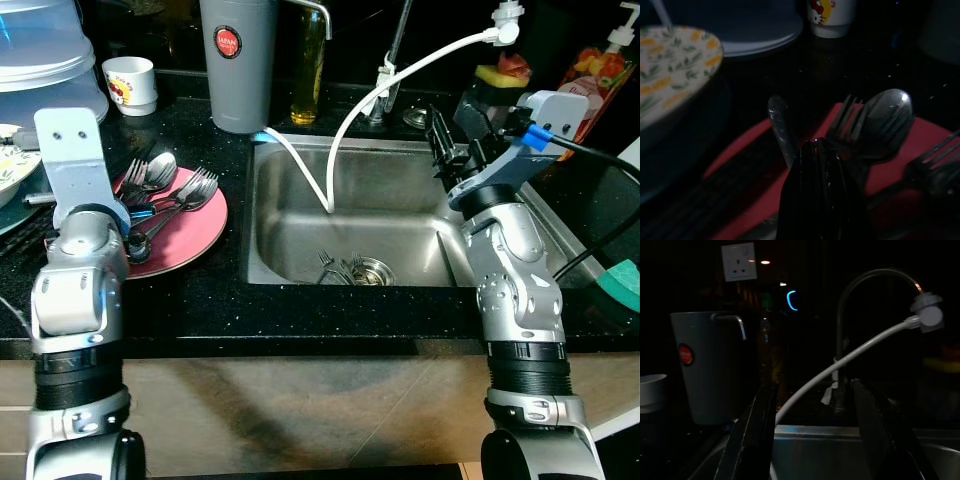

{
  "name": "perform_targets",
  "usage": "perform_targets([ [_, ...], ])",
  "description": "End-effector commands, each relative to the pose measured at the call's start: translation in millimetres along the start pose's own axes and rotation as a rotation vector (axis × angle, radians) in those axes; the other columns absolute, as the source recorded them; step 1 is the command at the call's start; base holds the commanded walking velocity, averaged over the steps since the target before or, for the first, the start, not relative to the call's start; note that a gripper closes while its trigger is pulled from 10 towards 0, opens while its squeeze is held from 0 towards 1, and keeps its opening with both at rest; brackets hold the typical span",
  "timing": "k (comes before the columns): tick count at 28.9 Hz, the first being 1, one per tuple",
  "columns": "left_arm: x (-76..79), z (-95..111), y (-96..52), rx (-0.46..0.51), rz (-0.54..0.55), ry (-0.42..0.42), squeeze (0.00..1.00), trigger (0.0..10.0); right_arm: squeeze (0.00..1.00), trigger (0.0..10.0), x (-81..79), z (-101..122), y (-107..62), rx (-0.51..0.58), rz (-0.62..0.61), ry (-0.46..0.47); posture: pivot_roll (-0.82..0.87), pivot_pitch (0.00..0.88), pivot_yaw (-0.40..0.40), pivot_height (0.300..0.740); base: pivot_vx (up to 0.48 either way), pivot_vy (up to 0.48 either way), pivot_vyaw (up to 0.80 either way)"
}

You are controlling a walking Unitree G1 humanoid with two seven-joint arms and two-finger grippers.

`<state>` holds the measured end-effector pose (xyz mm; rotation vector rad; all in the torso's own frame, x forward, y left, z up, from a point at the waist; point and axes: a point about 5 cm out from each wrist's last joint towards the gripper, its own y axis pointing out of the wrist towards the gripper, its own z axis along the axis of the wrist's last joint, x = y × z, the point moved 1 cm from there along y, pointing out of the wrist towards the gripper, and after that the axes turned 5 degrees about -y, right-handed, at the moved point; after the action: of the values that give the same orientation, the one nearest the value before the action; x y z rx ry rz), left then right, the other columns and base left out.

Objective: Kitchen organization

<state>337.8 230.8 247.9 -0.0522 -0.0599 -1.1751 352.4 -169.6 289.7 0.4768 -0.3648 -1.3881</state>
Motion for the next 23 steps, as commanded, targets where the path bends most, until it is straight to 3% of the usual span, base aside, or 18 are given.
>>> perform_targets([
  [1,1.2,-3,-1.0,-0.02,0.003,-0.01,0.0,10.0,0.0,10.0,5.9,-2,-2.5,-0.006,-0.02,-0.01,0.15,0.0,-0.067,0.74,0.0,0.0,0.0],
  [2,2.2,-6,0.4,-0.042,0.006,-0.042,0.0,8.9,0.0,10.0,5.3,-2,-2.3,-0.006,-0.018,-0.009,0.15,0.0,-0.069,0.74,0.0,0.0,0.0],
  [3,3.5,-9,2.1,-0.078,0.004,-0.098,0.0,8.7,0.0,10.0,4.6,-2,-1.7,-0.006,-0.015,-0.008,0.15,0.0,-0.069,0.74,0.0,0.0,0.0],
  [5,6.6,-13,4.5,-0.142,0.01,-0.193,0.0,10.0,0.0,10.0,4.1,-1,-0.5,-0.002,-0.013,-0.004,0.16,0.0,-0.071,0.74,0.0,0.0,0.0],
  [6,6.1,-14,4.9,-0.161,0.032,-0.226,0.0,10.0,0.0,10.0,3.9,-1,0.0,0.0,-0.013,-0.003,0.15,0.0,-0.069,0.74,0.0,0.0,0.0],
  [17,-2.0,-19,9.6,-0.226,0.122,-0.293,0.0,10.0,0.0,10.0,5.0,-2,-0.3,-0.001,-0.023,0.001,0.16,0.0,-0.06,0.74,0.0,0.0,0.0],
  [19,-1.9,-15,10.7,-0.208,0.117,-0.278,0.0,10.0,0.0,10.0,5.1,-2,-0.3,0.0,-0.024,0.002,0.16,0.0,-0.06,0.74,0.0,0.0,0.0],
  [21,2.3,21,11.4,-0.002,0.085,-0.111,0.0,10.0,0.0,10.0,6.6,-1,-0.4,0.003,-0.03,0.0,0.15,0.002,-0.056,0.74,0.0,0.0,0.0],
  [23,2.6,28,10.9,0.042,0.087,-0.072,0.0,10.0,0.0,10.0,6.8,-1,-0.6,0.003,-0.031,0.0,0.15,0.004,-0.053,0.74,0.0,0.0,0.0],
])
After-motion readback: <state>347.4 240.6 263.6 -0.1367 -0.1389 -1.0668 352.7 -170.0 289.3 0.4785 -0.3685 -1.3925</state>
